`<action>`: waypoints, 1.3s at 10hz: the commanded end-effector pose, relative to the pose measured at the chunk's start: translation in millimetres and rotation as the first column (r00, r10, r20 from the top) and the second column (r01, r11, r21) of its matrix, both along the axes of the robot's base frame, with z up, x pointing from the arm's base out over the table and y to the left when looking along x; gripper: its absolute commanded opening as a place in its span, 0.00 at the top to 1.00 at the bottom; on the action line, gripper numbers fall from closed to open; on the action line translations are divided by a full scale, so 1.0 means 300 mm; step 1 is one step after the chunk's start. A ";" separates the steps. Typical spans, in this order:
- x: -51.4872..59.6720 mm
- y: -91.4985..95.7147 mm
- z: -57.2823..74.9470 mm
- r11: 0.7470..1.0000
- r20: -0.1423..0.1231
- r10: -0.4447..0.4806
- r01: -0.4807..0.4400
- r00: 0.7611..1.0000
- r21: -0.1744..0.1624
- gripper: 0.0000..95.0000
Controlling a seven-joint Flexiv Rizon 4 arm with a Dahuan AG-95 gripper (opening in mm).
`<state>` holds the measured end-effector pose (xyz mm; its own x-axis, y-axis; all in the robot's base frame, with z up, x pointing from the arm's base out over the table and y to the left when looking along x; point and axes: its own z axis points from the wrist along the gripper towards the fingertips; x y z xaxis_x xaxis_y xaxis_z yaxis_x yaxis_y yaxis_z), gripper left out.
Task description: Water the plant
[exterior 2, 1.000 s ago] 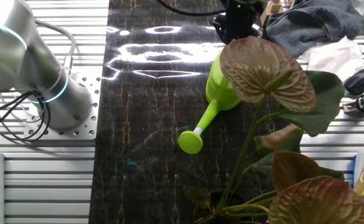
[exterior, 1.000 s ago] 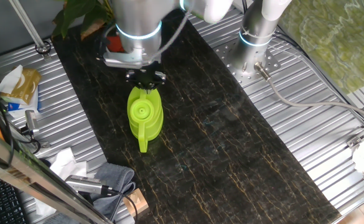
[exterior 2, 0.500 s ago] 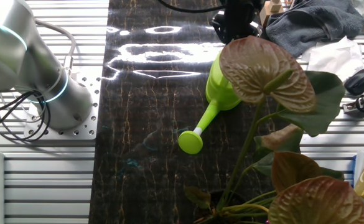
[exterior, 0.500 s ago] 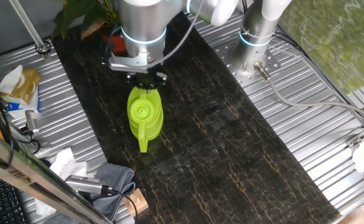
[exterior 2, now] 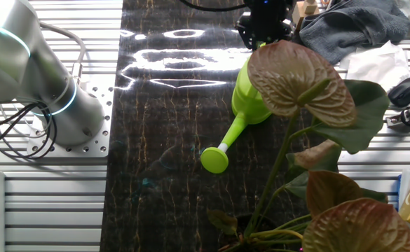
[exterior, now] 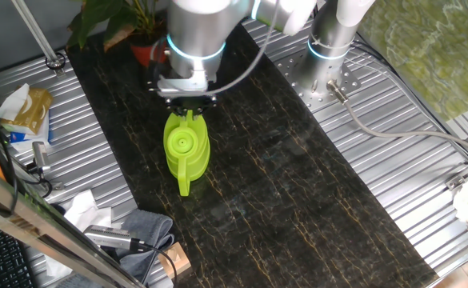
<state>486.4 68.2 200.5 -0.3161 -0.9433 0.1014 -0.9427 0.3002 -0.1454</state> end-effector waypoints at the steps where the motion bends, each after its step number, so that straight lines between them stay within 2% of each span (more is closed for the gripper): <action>1: 0.005 0.001 -0.002 1.000 0.021 0.022 -0.022 1.000 -0.009 0.40; 3: 0.005 0.001 -0.002 1.000 0.033 0.028 -0.028 0.999 -0.012 0.40; 5: 0.005 0.001 -0.002 1.000 0.040 0.004 -0.004 0.999 0.002 0.40; 9: 0.005 0.001 -0.002 0.999 0.039 -0.027 0.026 0.999 0.020 0.40; 10: 0.005 0.001 -0.002 0.999 0.037 -0.035 0.034 0.999 0.021 0.60; 13: 0.005 0.001 -0.002 0.999 0.037 -0.034 0.033 0.999 0.018 0.60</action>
<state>488.4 68.7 200.0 -0.3504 -0.9338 0.0719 -0.9263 0.3341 -0.1741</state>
